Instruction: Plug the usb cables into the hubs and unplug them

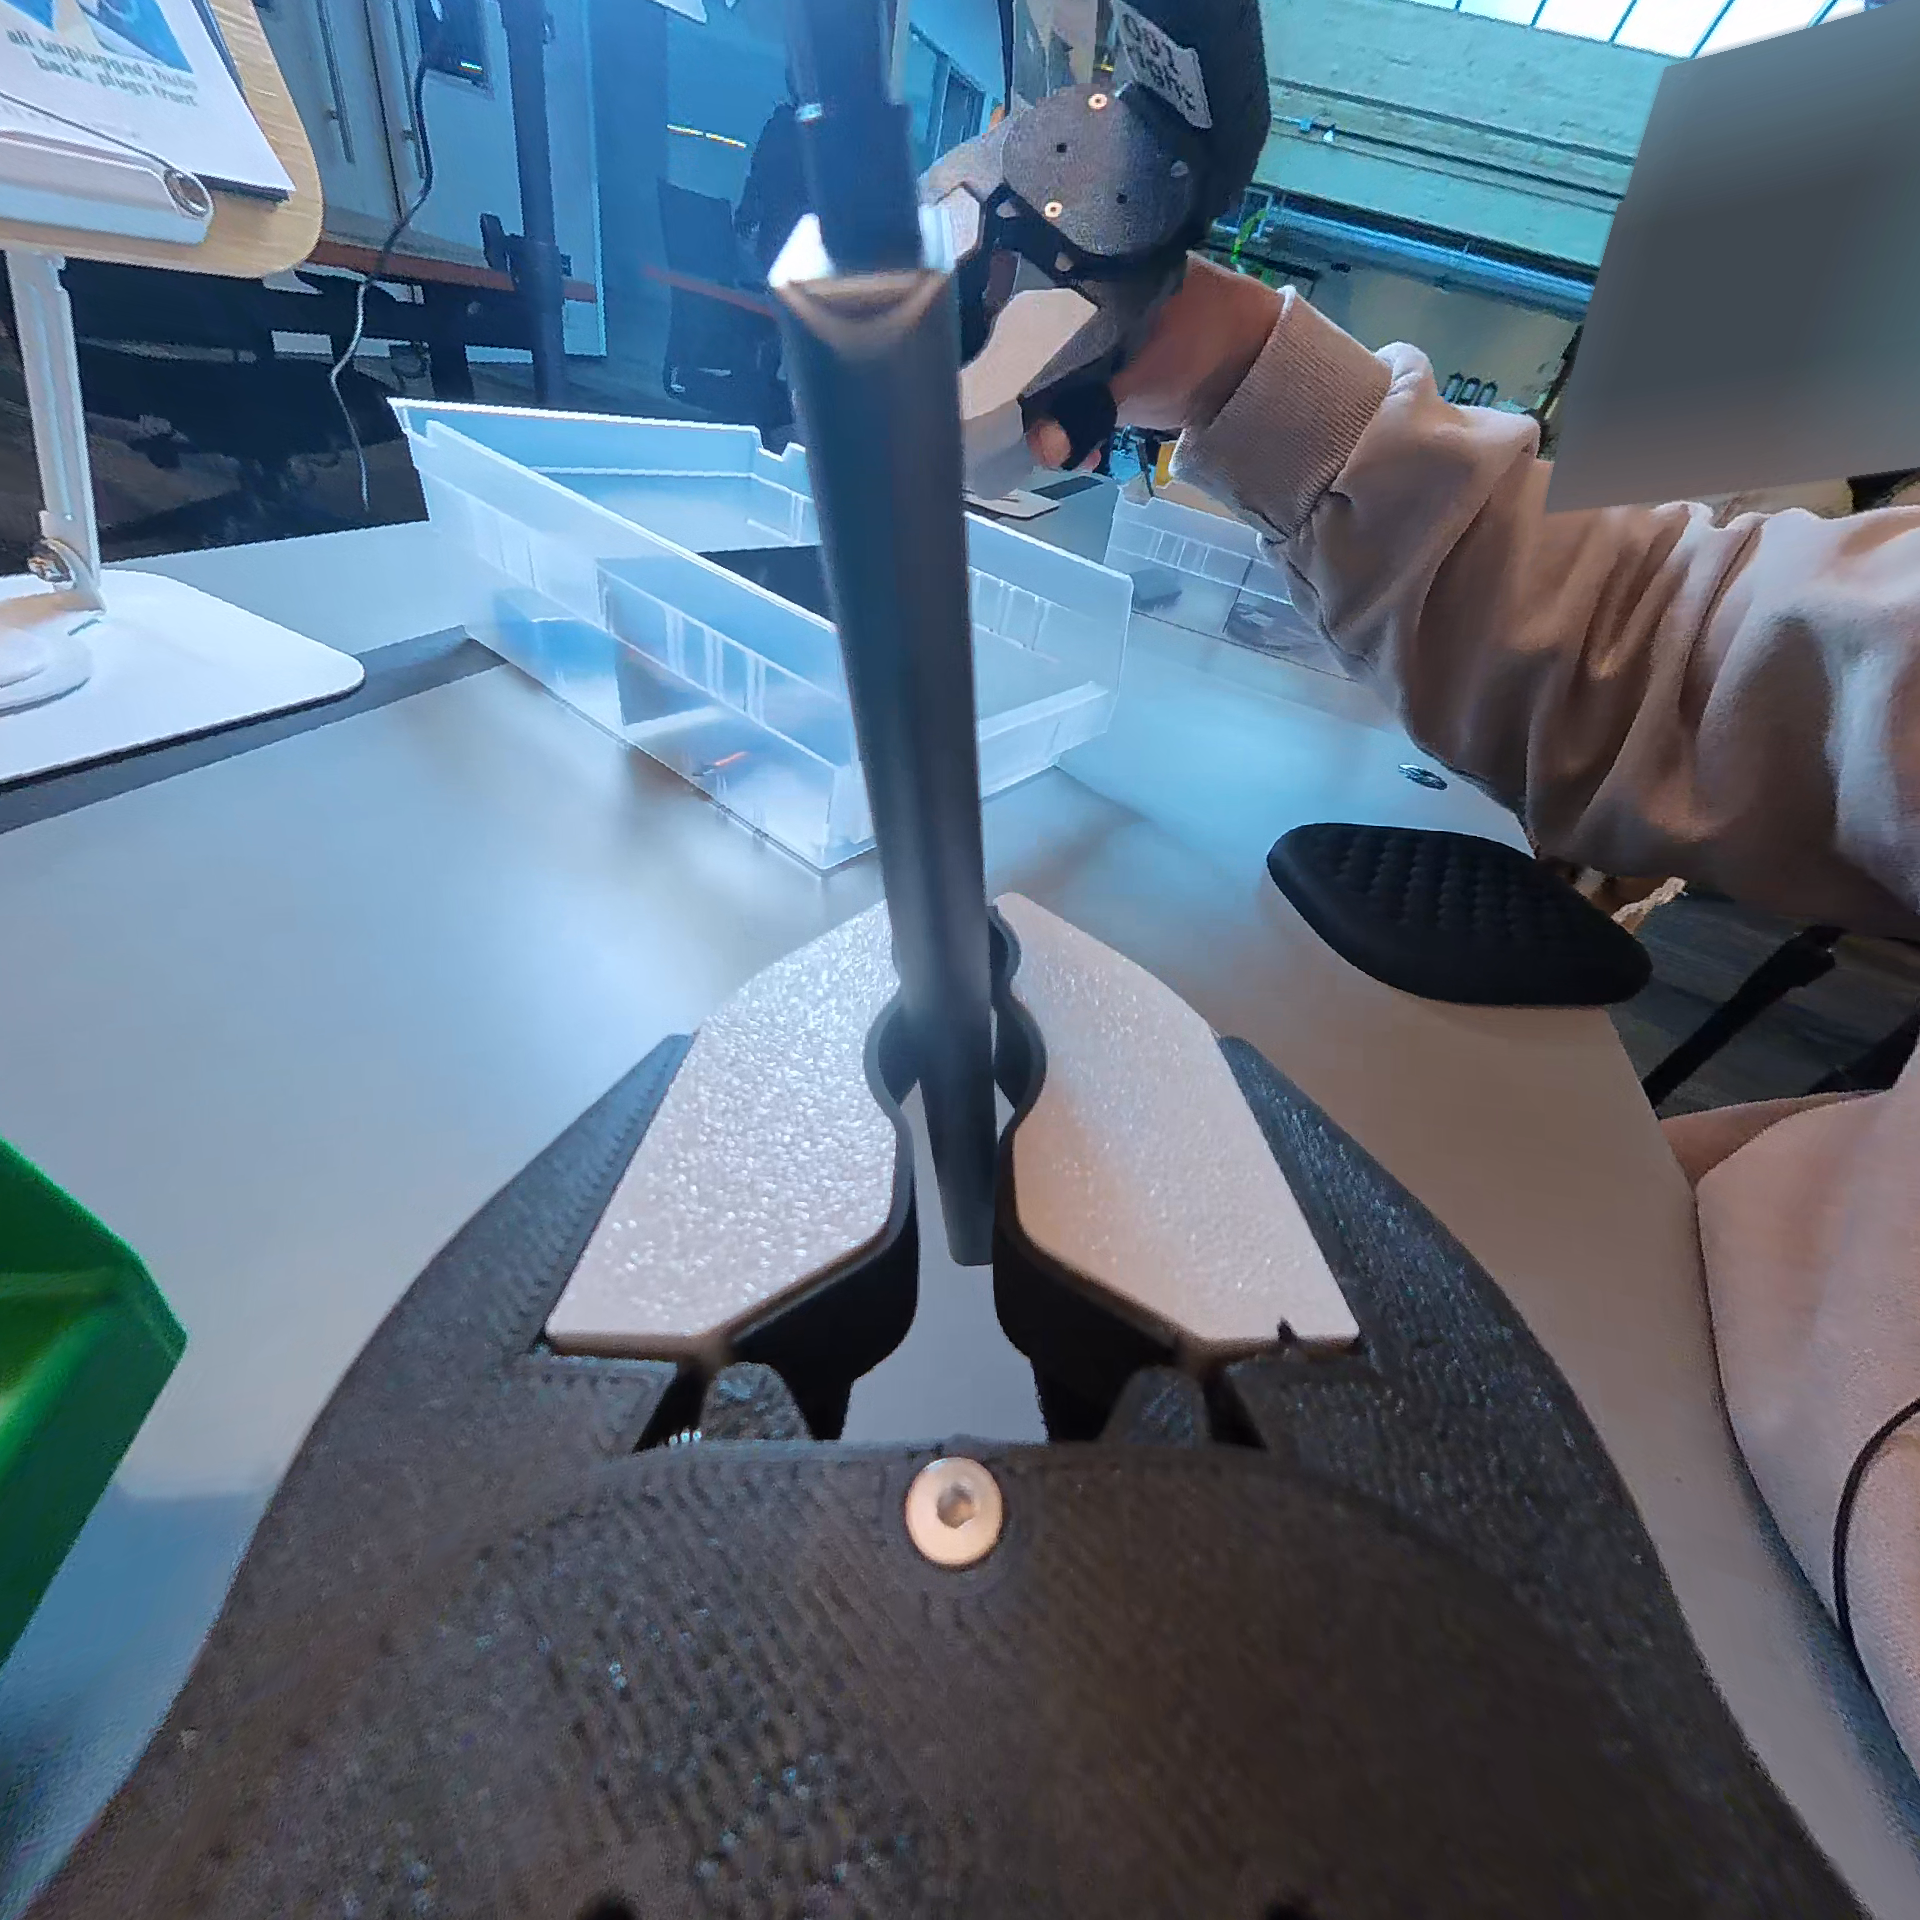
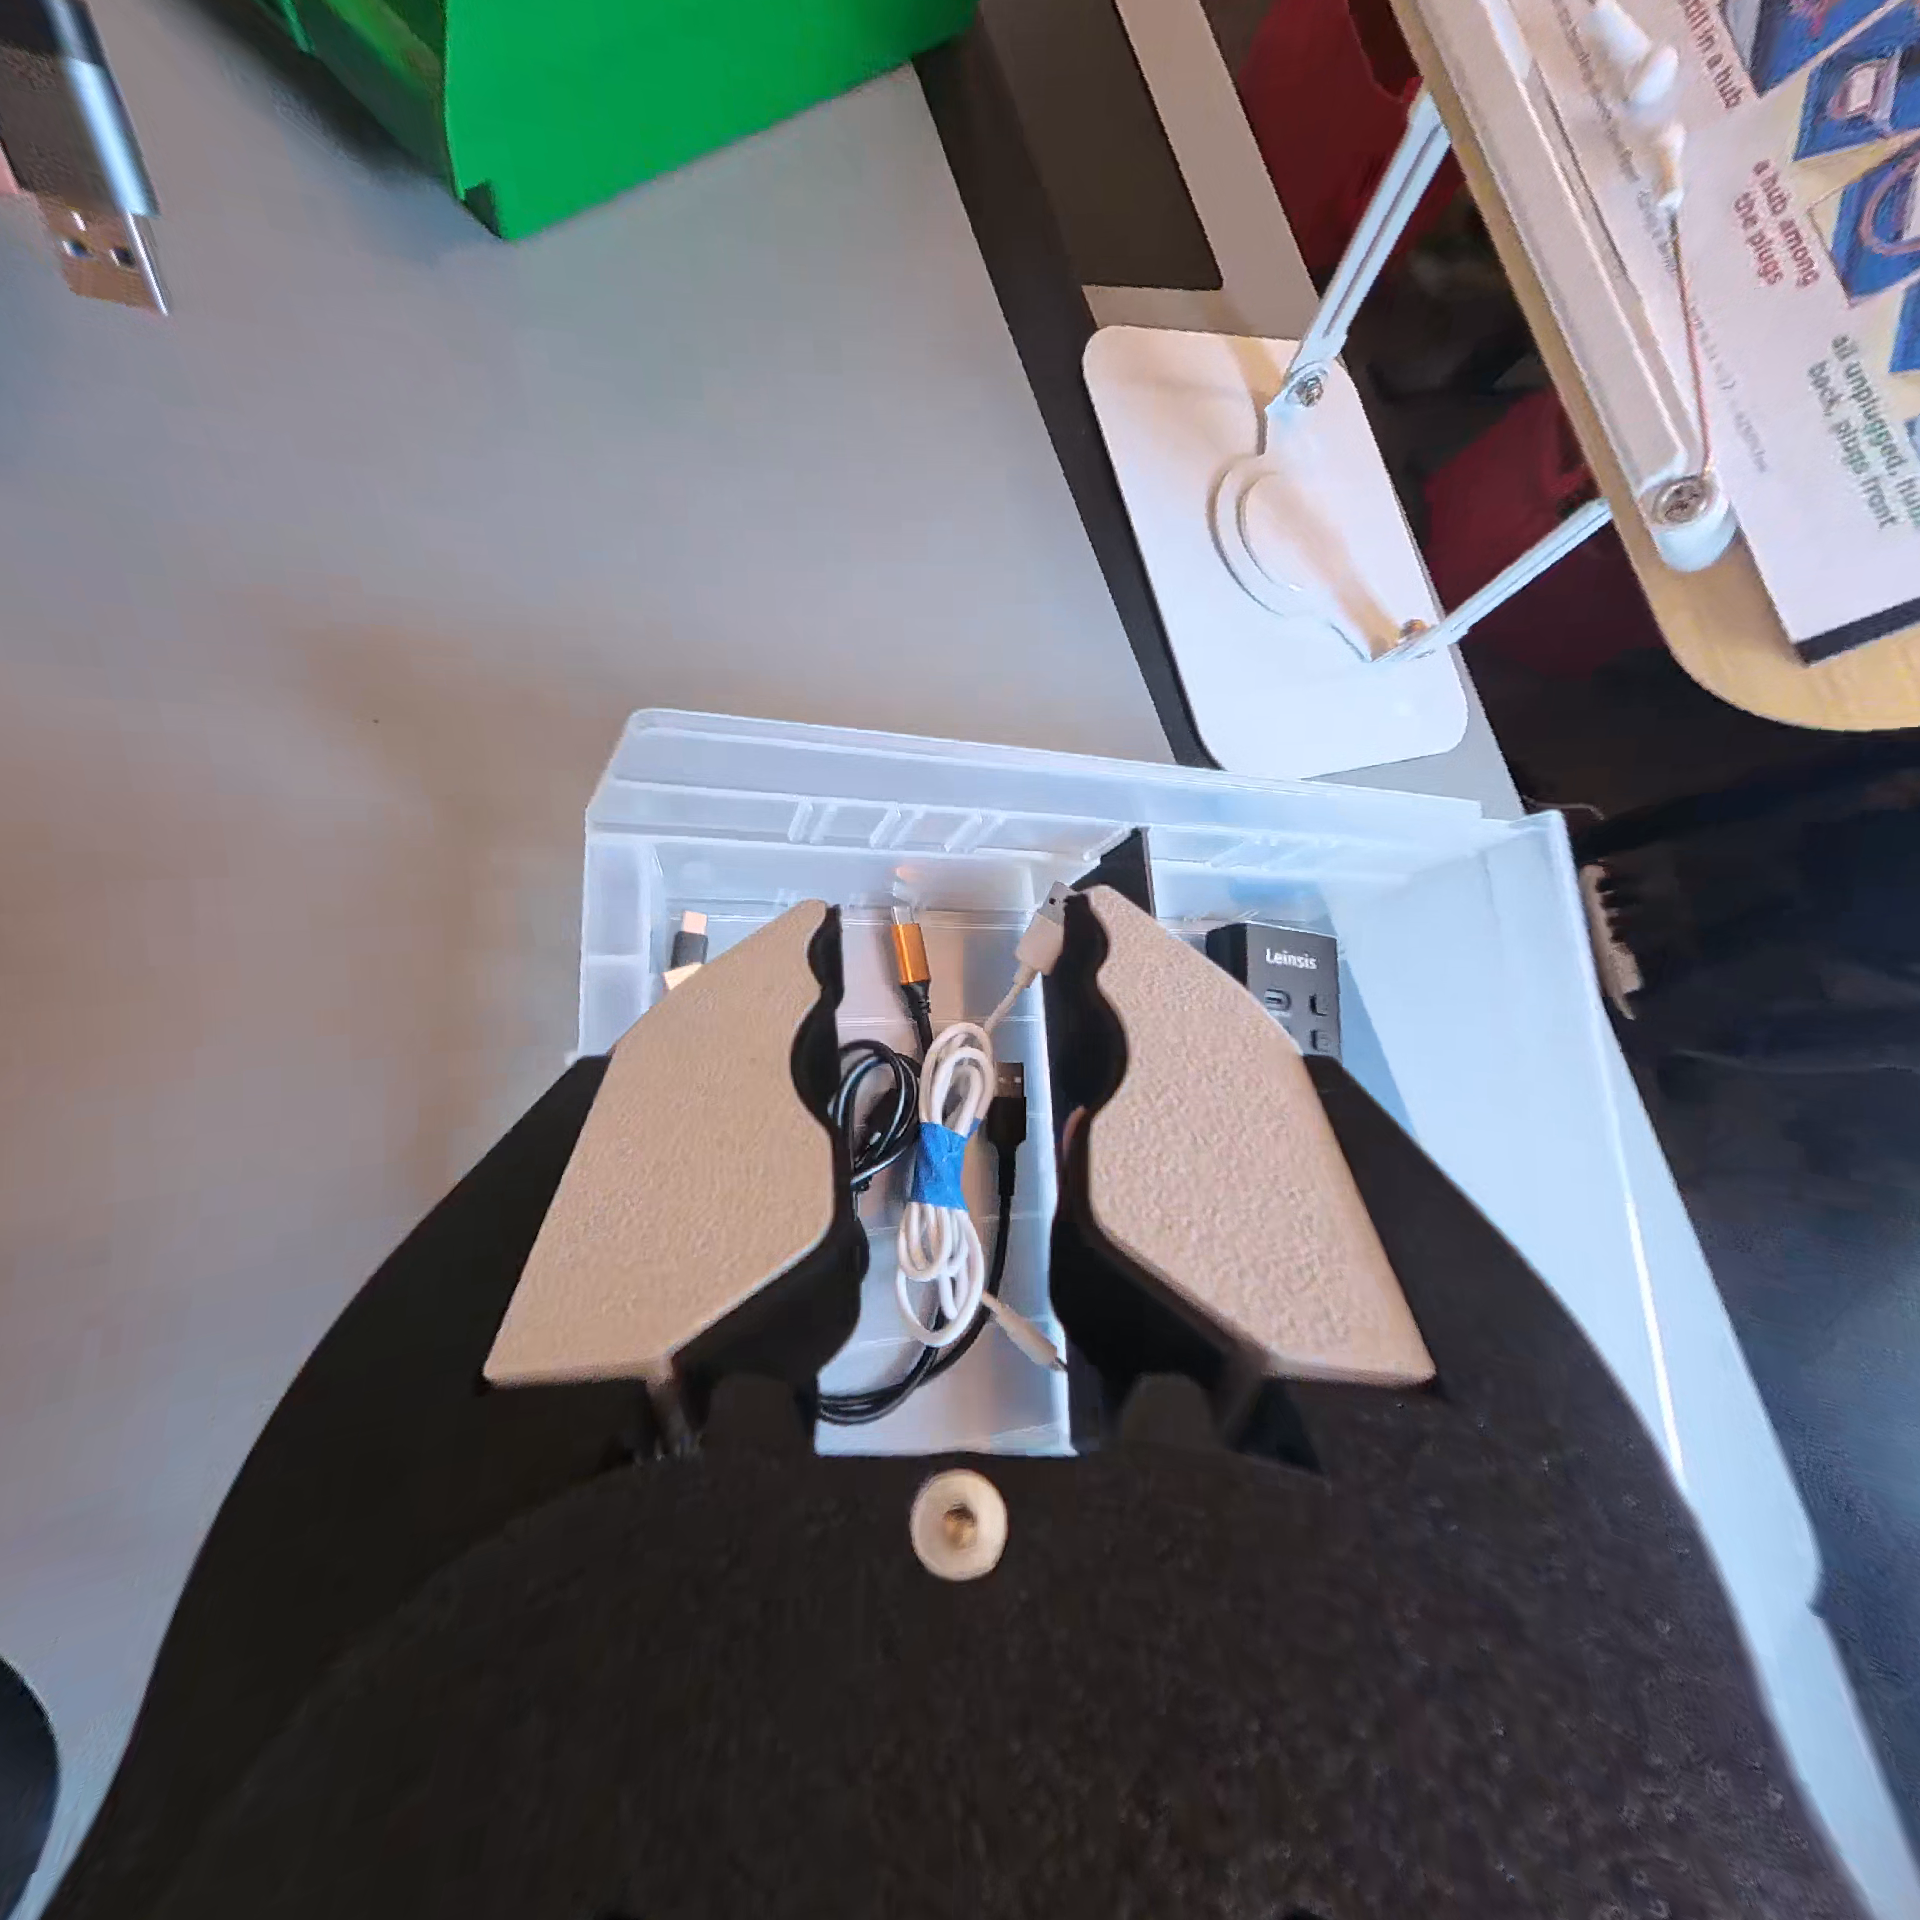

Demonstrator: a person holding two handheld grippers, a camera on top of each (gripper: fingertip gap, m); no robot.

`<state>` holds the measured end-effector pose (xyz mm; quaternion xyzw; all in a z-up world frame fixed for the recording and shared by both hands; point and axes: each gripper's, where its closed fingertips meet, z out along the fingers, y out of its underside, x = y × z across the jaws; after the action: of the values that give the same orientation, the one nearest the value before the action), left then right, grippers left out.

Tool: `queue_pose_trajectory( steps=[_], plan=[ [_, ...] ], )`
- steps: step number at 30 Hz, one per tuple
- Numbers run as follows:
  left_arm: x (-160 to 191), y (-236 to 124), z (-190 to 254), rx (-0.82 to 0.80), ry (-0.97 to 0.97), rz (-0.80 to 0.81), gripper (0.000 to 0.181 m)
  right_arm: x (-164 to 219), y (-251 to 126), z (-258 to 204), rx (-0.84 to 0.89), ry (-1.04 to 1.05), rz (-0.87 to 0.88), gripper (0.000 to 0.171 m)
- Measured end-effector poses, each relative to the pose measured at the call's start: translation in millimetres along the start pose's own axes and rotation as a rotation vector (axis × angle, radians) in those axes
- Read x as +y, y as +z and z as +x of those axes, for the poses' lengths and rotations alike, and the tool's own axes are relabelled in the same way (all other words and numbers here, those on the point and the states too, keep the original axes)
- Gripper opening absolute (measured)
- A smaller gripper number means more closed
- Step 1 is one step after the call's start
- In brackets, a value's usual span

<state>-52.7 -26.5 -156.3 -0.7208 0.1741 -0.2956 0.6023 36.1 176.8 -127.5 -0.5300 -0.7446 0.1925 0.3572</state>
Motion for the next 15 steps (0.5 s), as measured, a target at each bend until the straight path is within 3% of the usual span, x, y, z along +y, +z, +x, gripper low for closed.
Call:
queue_pose_trajectory(
  steps=[15],
  plan=[
    [12.2, 7.9, -4.9, -0.024, 0.001, -0.06, 0.009, 81.4, -2.4, 57.6, 0.117, -0.022, -0.232, 0.04]
  ],
)
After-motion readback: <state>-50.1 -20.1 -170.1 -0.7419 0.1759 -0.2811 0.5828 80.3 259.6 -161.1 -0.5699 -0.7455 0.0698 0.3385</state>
